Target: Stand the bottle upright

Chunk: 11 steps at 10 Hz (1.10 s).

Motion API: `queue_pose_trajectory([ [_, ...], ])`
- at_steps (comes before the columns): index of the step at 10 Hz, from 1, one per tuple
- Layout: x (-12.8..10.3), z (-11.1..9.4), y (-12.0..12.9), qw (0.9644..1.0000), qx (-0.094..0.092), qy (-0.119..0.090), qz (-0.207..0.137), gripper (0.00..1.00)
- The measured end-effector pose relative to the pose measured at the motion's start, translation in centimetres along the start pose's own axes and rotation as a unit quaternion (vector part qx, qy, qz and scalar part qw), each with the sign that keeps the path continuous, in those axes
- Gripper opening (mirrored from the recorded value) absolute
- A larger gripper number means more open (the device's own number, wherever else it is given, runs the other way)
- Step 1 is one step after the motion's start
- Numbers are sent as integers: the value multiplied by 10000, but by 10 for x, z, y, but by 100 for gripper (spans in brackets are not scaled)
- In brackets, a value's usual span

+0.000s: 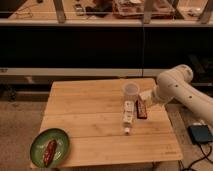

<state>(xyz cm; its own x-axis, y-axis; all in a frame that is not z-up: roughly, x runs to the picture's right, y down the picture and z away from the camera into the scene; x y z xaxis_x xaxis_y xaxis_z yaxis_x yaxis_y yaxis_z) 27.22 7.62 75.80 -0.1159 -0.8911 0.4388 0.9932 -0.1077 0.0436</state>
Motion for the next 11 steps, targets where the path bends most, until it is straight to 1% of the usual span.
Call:
queue_pose_trajectory([
  [7, 0, 0, 0, 10000, -1, 1, 0, 49],
  [8, -1, -3, -2, 10000, 22, 15, 53, 49],
  [9, -5, -6, -9, 9998, 126, 7, 168, 49],
  [10, -12, -12, -22, 9989, 288, -11, 359, 49],
  [11, -19, -15, -30, 9980, 395, -34, 494, 49],
])
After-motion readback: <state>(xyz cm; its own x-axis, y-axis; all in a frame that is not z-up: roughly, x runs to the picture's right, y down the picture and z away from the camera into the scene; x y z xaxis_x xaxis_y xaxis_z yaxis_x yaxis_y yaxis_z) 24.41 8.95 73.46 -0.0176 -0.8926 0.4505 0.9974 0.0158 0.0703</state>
